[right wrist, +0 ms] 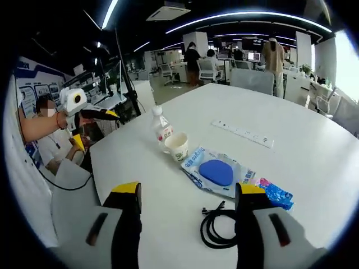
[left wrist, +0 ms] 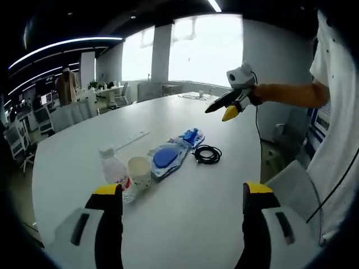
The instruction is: Arrange the tabletop items into an orderly group along one side of the table until the central work area is clear of visible clutter.
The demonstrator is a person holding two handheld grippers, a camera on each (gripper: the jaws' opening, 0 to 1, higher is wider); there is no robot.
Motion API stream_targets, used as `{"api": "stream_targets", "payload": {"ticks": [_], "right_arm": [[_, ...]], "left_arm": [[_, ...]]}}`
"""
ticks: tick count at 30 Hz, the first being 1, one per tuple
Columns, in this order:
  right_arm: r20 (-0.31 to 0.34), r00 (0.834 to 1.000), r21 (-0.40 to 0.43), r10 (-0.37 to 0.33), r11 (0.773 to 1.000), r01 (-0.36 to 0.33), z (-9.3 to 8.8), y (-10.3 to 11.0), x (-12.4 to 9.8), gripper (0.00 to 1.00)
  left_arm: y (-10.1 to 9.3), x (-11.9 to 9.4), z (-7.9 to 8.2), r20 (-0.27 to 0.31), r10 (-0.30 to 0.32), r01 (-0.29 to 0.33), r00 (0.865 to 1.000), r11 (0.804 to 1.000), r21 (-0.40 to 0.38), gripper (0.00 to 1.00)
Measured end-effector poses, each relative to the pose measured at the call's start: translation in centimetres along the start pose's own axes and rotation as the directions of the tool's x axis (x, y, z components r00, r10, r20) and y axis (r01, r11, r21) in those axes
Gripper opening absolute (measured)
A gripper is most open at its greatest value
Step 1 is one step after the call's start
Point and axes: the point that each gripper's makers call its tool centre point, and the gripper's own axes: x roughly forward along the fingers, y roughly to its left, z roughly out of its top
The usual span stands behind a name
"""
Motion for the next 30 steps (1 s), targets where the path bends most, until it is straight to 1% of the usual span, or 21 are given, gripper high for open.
{"api": "stream_targets", "payload": {"ticks": [2,6,9,10,11,13,15,17,22,26,30], "right_arm": [[0.011,1.000,0.024,-0.017,1.000,0.017,-0.9,-0.2,-1.1,0.67],[0.009,0.999,0.052,-0.049,0.997,0.048,-3.0,-0.6,-3.1,0.68],[0.007,0.997,0.055,-0.076,0.996,0.075,-4.7,-0.7,-4.3,0.68],[0.012,0.997,0.059,-0.080,0.995,0.079,-5.1,-0.7,-4.6,0.68],[0.010,0.997,0.082,-0.082,0.993,0.081,-5.9,-0.6,-5.0,0.69],[0.001,0.996,0.085,-0.092,0.992,0.091,-7.3,-0.5,-5.6,0.71],[-0.005,0.995,0.090,-0.097,0.991,0.097,-8.2,-0.3,-6.1,0.72],[0.001,0.995,0.119,-0.099,0.988,0.099,-9.3,-0.1,-6.9,0.74],[0.004,0.994,0.150,-0.112,0.983,0.110,-10.7,-0.1,-7.8,0.75],[-0.012,0.994,0.154,-0.111,0.982,0.112,-11.8,0.2,-8.0,0.75],[-0.016,0.995,0.148,-0.102,0.984,0.103,-12.1,0.6,-8.1,0.76]], "left_arm": [[-0.3,0.3,0.0,-0.002,-0.001,0.001,1.000,1.000,0.001,0.91],[-1.0,1.0,-0.1,-0.005,-0.001,0.001,1.000,1.000,-0.003,0.92],[-1.7,1.6,-0.3,-0.010,-0.003,0.003,1.000,1.000,-0.004,0.93],[-1.9,1.8,-0.4,-0.012,-0.004,0.004,1.000,1.000,-0.005,0.93],[-2.2,2.0,-0.5,-0.015,-0.006,0.006,1.000,1.000,-0.006,0.93],[-2.8,2.4,-0.6,-0.013,-0.008,0.008,1.000,1.000,-0.011,0.93],[-3.1,2.6,-0.8,-0.016,-0.009,0.008,1.000,1.000,-0.019,0.94],[-3.6,2.9,-1.1,-0.015,-0.008,0.008,1.000,1.000,-0.025,0.94],[-4.8,3.3,-2.0,-0.028,-0.006,0.005,1.000,0.999,-0.043,0.96],[-5.4,3.4,-2.9,-0.046,-0.003,0.001,0.999,0.999,-0.052,0.96],[-5.7,3.5,-3.2,-0.054,-0.004,0.001,0.999,0.998,-0.065,0.96]]}}
